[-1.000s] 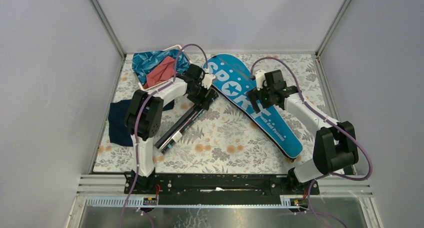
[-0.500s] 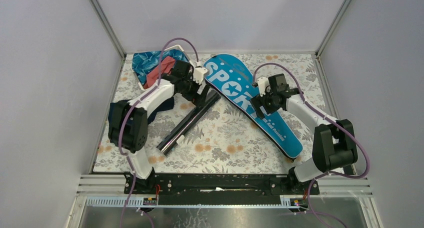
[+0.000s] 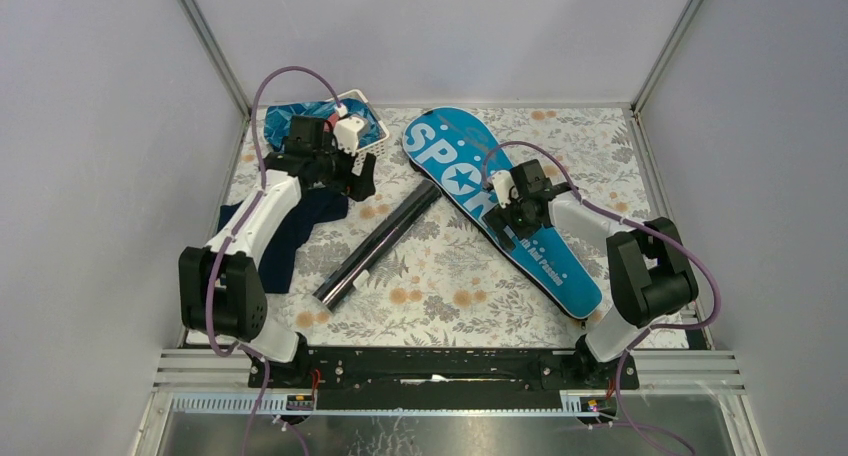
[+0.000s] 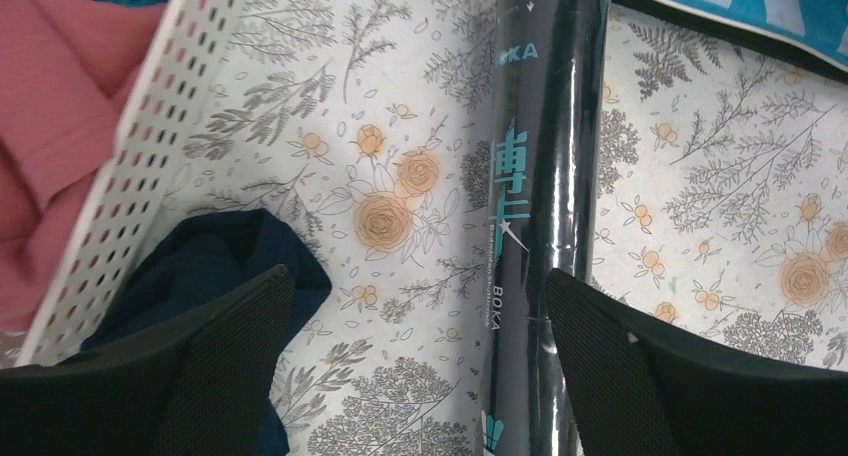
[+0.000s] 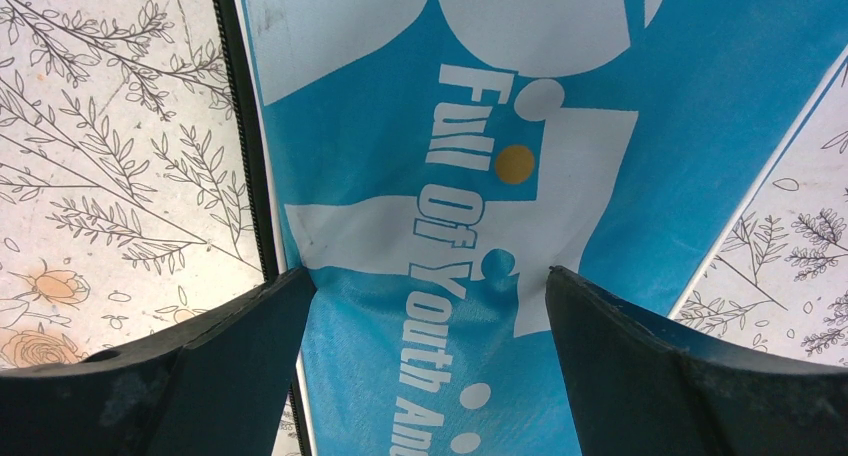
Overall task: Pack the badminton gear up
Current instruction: Reset both arms
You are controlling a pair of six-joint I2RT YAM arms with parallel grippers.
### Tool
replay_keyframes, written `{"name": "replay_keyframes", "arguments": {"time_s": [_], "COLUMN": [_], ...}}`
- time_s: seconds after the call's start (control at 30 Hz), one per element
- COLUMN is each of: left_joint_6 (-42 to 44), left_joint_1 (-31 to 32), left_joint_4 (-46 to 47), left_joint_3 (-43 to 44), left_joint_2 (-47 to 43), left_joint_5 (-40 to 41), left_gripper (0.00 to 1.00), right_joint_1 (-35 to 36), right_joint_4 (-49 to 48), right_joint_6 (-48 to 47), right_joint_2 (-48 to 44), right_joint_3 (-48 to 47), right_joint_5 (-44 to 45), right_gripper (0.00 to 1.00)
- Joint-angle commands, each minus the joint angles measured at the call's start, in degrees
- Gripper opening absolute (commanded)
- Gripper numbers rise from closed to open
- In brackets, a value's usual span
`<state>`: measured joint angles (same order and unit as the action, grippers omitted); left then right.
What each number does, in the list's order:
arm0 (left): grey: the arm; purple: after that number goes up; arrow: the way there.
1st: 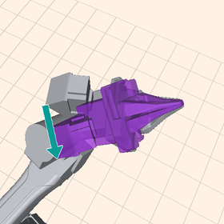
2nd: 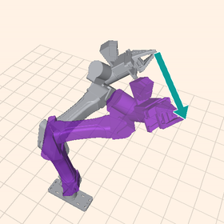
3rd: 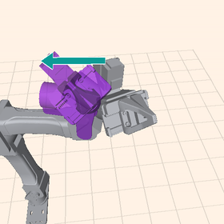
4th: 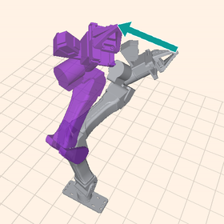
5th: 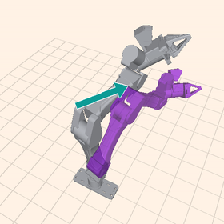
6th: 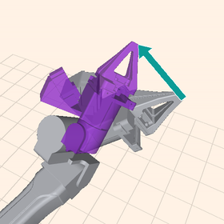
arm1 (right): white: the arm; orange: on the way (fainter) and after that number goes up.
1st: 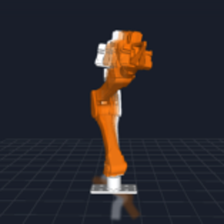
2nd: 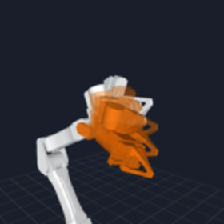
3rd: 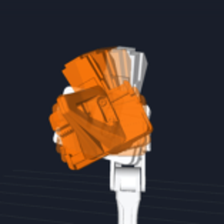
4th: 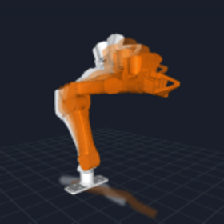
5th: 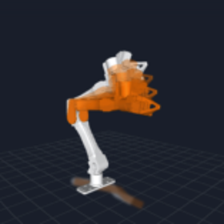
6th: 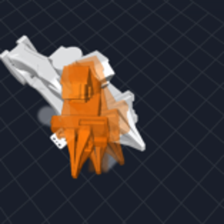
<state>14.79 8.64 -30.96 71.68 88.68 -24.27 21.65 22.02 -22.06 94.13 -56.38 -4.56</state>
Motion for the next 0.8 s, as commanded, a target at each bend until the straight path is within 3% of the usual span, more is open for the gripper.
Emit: {"name": "replay_keyframes", "arguments": {"time_s": [0.0,0.4,0.77], "left_joint_6": [-1.4,-6.1,-11.2], "left_joint_1": [-2.0,-6.6,-7.9], "left_joint_4": [5.6,10.3,25.0], "left_joint_3": [-1.5,-4.1,-13.5], "left_joint_2": [-3.8,-11.1,-29.6], "left_joint_5": [-2.2,-2.4,11.0], "left_gripper": [0.99,0.99,0.99], "right_joint_1": [0.8,0.4,-2.1], "right_joint_4": [-0.1,0.1,-1.1], "right_joint_6": [1.3,3.4,5.2], "right_joint_2": [-3.5,-21.9,-32.5], "right_joint_3": [-2.9,-3.3,-6.7], "right_joint_5": [-1.6,-1.3,3.4], "right_gripper": [0.97,1.0,1.0]}}
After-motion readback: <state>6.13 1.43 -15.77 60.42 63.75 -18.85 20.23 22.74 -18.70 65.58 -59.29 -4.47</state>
